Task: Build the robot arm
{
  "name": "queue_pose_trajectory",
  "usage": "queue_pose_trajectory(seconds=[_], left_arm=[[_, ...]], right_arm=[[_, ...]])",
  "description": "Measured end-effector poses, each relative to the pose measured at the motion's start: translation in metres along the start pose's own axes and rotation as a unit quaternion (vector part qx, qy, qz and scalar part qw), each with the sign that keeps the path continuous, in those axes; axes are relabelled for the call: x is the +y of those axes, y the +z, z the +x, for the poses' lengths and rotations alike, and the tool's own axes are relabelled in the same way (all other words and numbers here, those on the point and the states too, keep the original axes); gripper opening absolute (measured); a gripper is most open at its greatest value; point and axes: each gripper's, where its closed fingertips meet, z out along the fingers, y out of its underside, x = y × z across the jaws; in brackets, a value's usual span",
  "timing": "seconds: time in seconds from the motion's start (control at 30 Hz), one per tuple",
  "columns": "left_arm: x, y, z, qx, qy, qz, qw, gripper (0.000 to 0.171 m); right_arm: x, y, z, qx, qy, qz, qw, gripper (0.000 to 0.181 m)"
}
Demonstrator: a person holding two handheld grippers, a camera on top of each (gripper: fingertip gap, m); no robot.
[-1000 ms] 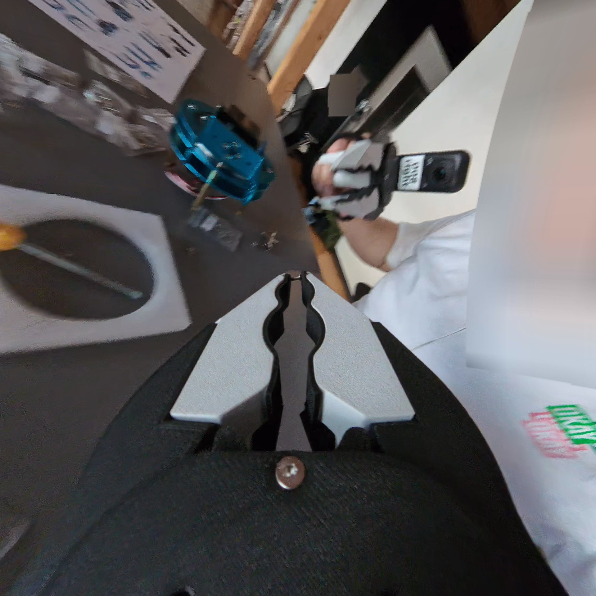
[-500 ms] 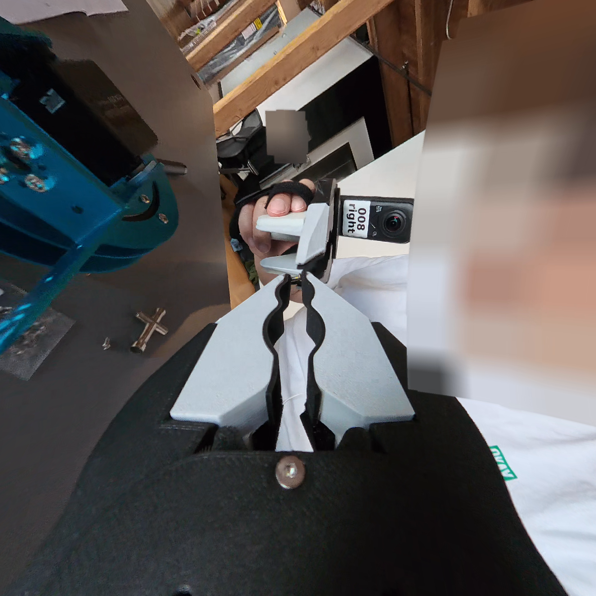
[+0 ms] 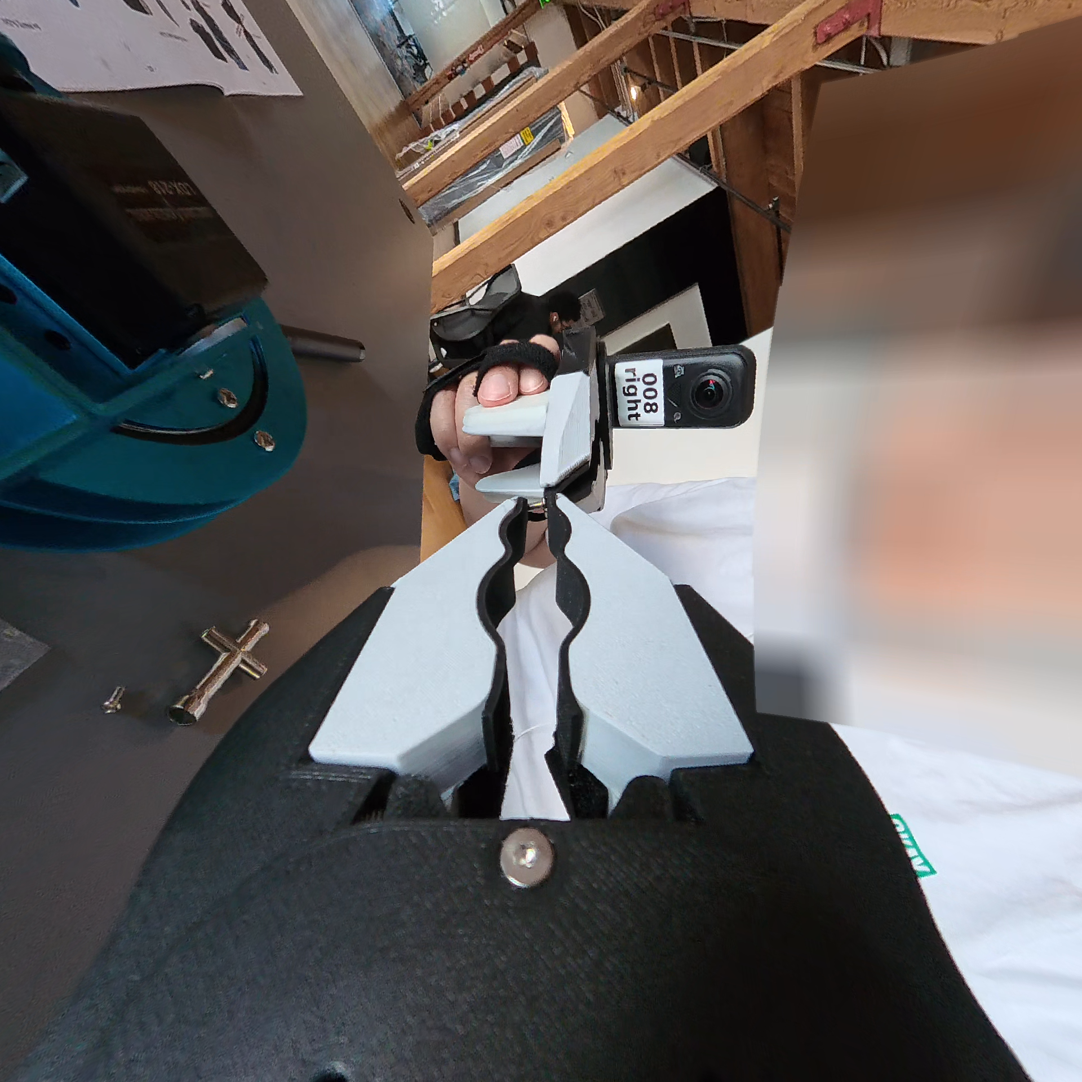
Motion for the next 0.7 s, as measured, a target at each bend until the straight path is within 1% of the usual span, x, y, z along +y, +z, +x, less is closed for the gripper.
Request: queue_pose_trajectory(seconds=[0.3,0.6,0.7], left_arm=[[-0.005,0.007,0.000,-0.001,0.000,0.009,1.000,0.005],[-0.012,0.009,-0.002,0.004,0.003,0.021,1.000,0.006],[-0.018,0.004,0.001,0.011,0.008,0.036,0.999,0.012]], right_arm=[[0.004,-0.005,0.006,-0.014,0.004,0.004,1.000,0.005],[0.007,-0.007,0.013,-0.032,0.060,0.017,0.998,0.003],[0.007,-0.009,0.018,-0.030,0.076,0.027,0.996,0.002]])
